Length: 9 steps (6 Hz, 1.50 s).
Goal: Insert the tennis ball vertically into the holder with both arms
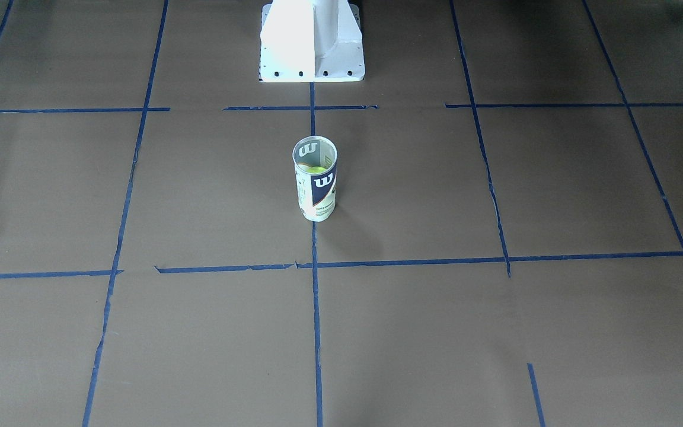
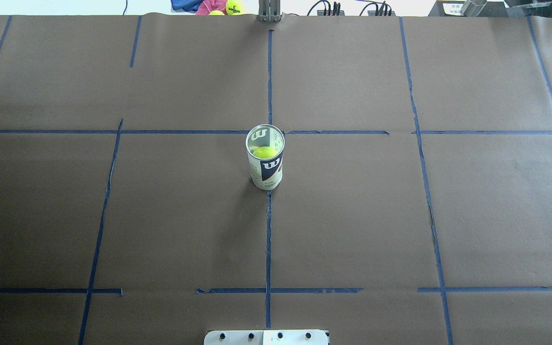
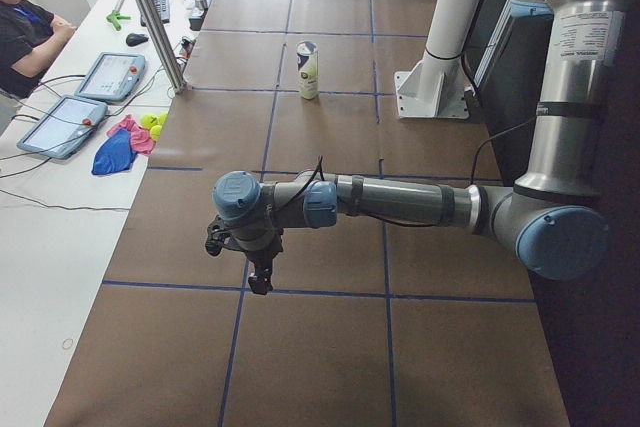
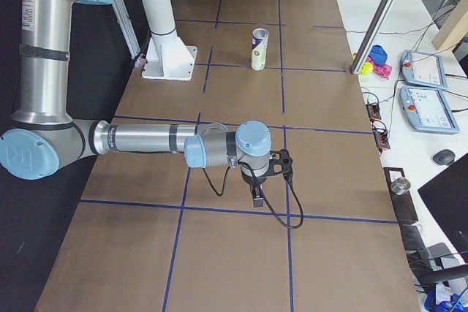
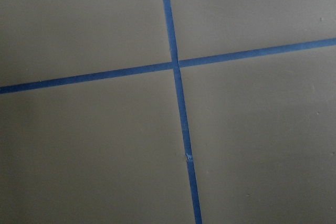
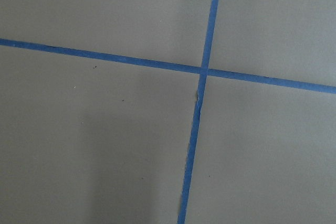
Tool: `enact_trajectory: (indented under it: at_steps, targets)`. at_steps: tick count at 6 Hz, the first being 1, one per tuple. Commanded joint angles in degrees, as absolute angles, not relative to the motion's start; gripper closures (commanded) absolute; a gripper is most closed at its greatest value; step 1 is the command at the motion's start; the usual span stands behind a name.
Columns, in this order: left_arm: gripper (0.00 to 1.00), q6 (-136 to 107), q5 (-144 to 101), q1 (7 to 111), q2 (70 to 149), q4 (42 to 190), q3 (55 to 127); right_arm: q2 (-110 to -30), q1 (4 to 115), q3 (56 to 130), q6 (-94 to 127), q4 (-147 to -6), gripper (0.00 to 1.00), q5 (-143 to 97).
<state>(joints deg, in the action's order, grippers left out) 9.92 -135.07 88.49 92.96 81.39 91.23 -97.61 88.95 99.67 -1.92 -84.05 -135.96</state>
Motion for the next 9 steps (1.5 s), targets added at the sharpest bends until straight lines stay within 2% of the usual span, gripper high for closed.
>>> enact_trajectory:
  at_steps: [1,3,9]
  targets:
    - [0.00,9.6,-135.2,88.5,92.9,81.4,90.8,-97.7,88.9,99.8,-1.9,-83.9,0.00,-134.0]
    - [0.00,9.6,-135.0,88.4,92.2,81.3,91.5,-100.6,88.9,99.6,-1.9,-83.3,0.00,-134.1]
    - [0.00,9.8,-134.7,88.3,91.9,81.4,91.6,-100.2,88.7,99.1,-2.4,-81.4,0.00,-134.3]
